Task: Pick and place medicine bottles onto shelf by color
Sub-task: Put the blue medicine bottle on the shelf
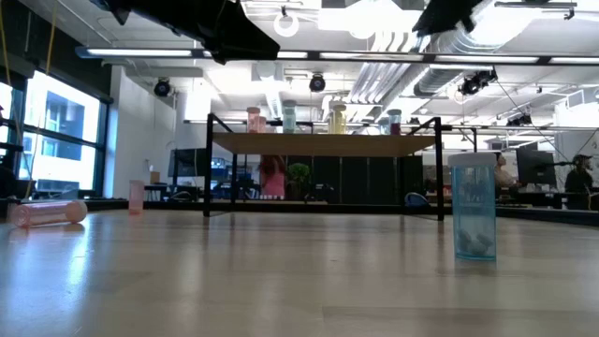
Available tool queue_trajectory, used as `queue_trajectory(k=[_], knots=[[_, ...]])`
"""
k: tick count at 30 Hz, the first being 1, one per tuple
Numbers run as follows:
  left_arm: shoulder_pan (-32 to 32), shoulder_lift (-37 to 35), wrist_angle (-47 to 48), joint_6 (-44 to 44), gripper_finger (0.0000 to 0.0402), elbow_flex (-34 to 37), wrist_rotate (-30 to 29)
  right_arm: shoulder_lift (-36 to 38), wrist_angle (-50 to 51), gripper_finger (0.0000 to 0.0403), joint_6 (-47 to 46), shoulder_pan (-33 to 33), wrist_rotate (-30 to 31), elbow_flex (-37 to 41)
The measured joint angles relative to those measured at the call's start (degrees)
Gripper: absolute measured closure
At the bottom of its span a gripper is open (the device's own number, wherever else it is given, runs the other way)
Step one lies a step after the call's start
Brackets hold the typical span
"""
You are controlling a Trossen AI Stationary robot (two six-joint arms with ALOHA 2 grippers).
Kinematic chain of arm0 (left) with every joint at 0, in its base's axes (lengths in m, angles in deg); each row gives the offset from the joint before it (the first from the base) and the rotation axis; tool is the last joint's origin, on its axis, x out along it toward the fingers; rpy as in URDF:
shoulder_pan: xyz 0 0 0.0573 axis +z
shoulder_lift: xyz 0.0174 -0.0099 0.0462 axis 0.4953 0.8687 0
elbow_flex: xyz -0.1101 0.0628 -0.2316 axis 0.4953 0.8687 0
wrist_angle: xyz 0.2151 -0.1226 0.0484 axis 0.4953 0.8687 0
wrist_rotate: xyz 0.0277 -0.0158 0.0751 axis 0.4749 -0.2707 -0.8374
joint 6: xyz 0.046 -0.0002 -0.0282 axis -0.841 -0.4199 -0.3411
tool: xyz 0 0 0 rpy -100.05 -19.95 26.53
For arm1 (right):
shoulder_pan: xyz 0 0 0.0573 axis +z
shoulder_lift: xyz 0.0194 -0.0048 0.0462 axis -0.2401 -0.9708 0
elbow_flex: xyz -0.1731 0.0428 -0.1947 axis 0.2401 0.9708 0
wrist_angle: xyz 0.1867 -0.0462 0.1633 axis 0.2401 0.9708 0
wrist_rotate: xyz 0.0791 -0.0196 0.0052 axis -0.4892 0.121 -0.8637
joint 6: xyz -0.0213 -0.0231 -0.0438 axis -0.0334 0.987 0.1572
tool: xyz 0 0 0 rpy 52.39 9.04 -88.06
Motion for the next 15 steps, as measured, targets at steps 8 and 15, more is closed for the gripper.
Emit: queue_trajectory(k=[8, 15], knots=[[0.04, 0.00, 0.21, -0.57, 0.0232, 0.00, -0.13, -8.16, 1.61, 0.0295, 4.89, -6.71, -13.38, 0.00], [0.04, 0.00, 0.96, -3.96, 0.0231, 0.00, -0.11, -13.13, 3.72, 0.0295, 9.55, -6.75, -15.65, 0.00]])
